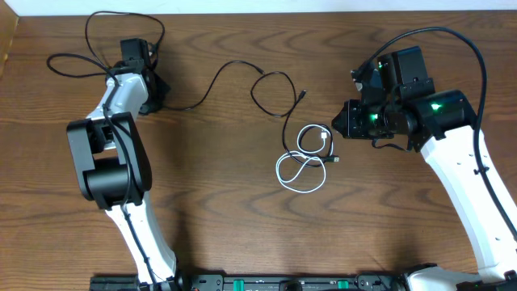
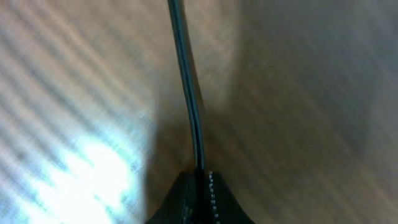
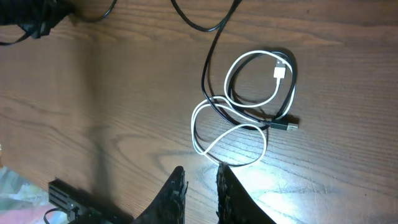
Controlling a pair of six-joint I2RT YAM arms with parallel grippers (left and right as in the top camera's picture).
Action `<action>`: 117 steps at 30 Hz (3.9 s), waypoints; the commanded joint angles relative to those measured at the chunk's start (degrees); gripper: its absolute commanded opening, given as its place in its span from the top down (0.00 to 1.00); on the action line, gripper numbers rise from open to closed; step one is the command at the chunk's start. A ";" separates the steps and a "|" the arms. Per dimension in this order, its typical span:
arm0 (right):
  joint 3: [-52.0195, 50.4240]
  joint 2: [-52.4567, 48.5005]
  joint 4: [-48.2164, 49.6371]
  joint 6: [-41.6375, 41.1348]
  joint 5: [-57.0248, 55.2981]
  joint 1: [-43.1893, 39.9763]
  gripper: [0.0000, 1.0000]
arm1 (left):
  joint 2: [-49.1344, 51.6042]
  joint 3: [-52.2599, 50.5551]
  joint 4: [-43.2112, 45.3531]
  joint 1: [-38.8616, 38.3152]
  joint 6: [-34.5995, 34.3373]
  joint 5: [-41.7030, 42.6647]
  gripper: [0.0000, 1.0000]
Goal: Untangle cables
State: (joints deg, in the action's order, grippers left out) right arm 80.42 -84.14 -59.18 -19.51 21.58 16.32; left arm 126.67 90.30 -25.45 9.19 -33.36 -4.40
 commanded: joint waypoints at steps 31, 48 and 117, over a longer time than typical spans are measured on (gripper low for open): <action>-0.31 0.85 -0.17 -0.13 -0.26 0.28 0.87 | -2.67 14.71 -17.05 5.38 10.60 9.55 0.18; -0.31 0.85 -0.42 -0.13 -0.24 0.28 0.87 | -2.21 7.23 -15.39 -3.76 -10.32 -2.75 0.18; -0.33 0.85 -1.16 -0.13 -3.96 0.28 0.60 | -5.88 14.25 -1.25 0.83 8.72 35.50 0.01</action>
State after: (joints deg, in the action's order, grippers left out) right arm 80.38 -84.14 -59.77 -19.57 20.58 16.32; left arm 124.42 104.16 -23.35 10.44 -26.72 24.84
